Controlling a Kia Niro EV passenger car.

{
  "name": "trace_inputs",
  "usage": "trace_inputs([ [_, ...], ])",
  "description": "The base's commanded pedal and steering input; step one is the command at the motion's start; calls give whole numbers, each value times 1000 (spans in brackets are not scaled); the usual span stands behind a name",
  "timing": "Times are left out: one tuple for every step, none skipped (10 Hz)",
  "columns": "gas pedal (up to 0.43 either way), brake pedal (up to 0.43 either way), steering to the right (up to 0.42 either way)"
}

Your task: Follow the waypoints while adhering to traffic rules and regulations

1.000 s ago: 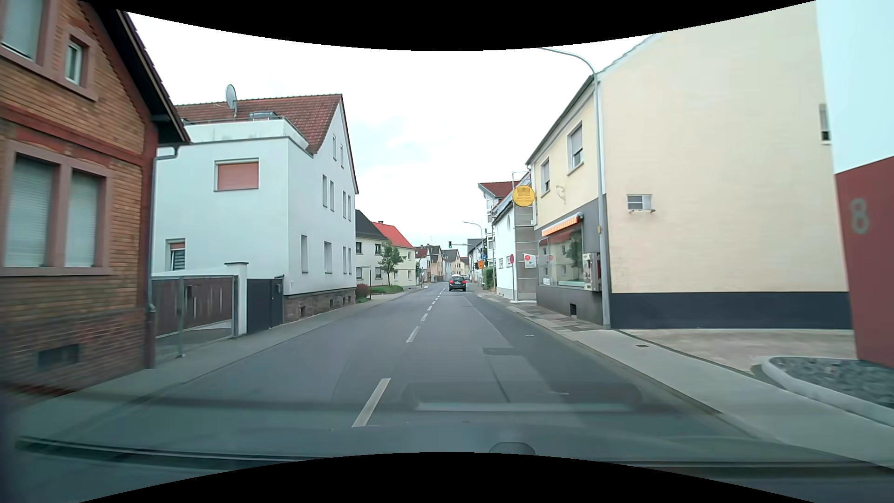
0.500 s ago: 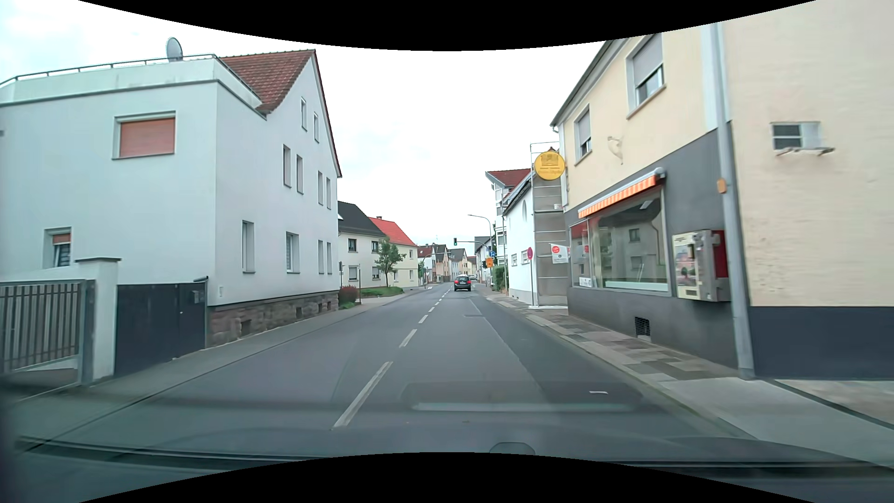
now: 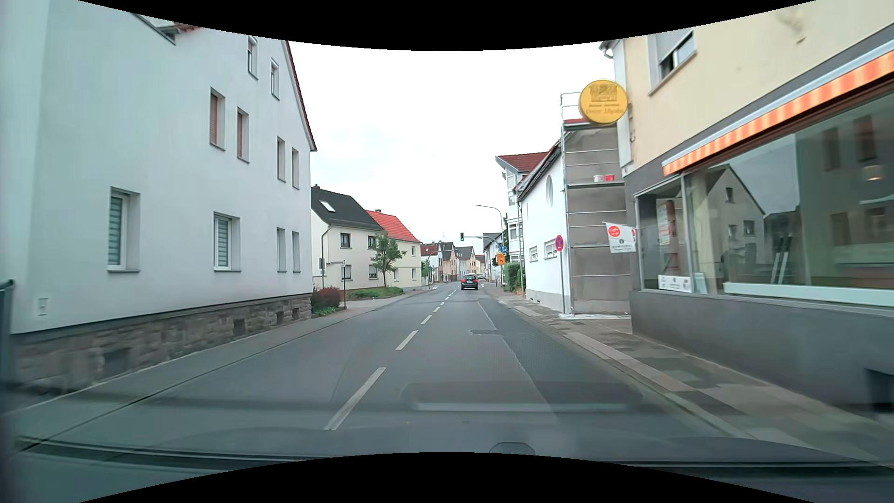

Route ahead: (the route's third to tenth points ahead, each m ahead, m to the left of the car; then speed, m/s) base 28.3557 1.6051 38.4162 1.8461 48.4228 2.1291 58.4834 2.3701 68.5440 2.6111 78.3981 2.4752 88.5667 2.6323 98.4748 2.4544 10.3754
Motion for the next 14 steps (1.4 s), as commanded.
trace_inputs([
  [0,0,-22],
  [0,0,-20],
  [0,0,-16],
  [0,0,-11],
  [0,0,-4],
  [0,0,-2],
  [0,0,-3],
  [0,0,-2],
  [0,0,-3],
  [0,0,-3],
  [0,0,-3],
  [0,0,-2],
  [0,0,-3],
  [0,0,-3],
])
